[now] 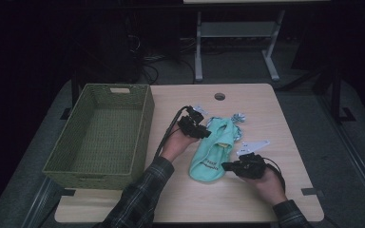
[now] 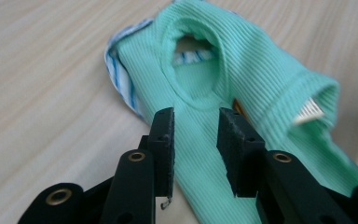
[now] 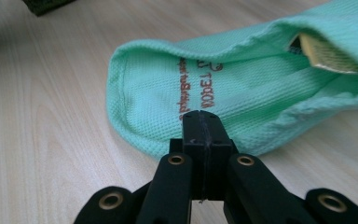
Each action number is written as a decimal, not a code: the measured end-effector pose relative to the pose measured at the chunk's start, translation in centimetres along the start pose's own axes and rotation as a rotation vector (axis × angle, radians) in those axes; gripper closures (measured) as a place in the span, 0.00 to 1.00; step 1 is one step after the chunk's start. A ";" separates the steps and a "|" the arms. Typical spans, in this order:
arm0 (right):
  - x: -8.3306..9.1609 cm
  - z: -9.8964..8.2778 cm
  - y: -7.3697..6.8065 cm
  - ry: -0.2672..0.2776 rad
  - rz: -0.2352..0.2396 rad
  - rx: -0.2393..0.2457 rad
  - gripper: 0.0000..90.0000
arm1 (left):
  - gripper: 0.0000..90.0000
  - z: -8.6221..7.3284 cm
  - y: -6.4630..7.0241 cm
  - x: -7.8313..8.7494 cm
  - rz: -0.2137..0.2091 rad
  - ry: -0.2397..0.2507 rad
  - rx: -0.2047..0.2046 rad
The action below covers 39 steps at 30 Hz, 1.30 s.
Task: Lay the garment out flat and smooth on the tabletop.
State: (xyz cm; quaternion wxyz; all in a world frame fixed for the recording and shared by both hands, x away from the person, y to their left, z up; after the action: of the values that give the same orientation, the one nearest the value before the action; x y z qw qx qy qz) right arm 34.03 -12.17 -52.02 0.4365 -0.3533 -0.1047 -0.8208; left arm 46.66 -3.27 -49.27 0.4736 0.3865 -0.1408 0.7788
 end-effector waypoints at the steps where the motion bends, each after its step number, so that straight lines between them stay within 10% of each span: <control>1: -0.2 -0.1 -0.1 -0.004 0.003 -0.001 1.00 | 0.73 0.3 -0.1 -0.2 0.003 -0.004 -0.003; 20: -1.4 -1.3 0.2 -0.070 0.015 0.017 1.00 | 0.73 2.5 -2.5 -5.9 0.077 -0.106 -0.079; 26: -1.4 -1.4 0.2 -0.070 0.019 0.019 1.00 | 0.88 1.8 -3.0 -7.0 0.075 -0.148 -0.077; 39: -1.3 -1.5 0.3 -0.080 0.013 0.015 1.00 | 1.00 2.9 -3.0 -4.8 0.065 -0.102 -0.049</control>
State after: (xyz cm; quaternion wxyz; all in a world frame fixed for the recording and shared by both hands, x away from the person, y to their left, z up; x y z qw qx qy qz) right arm 34.01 -12.25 -54.02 0.4400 -0.3834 -0.1258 -0.8023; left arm 51.81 -6.44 -51.37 0.4496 0.4091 -0.1963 0.7694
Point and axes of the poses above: each handheld gripper's, and its own axes: x roughly backward along the jaws, z roughly out of its top, y roughly to its right, the point moved 10 cm from there along -x, roughly forward along the jaws, and after that the axes turned 3 degrees about -z, right-handed, at the moved point
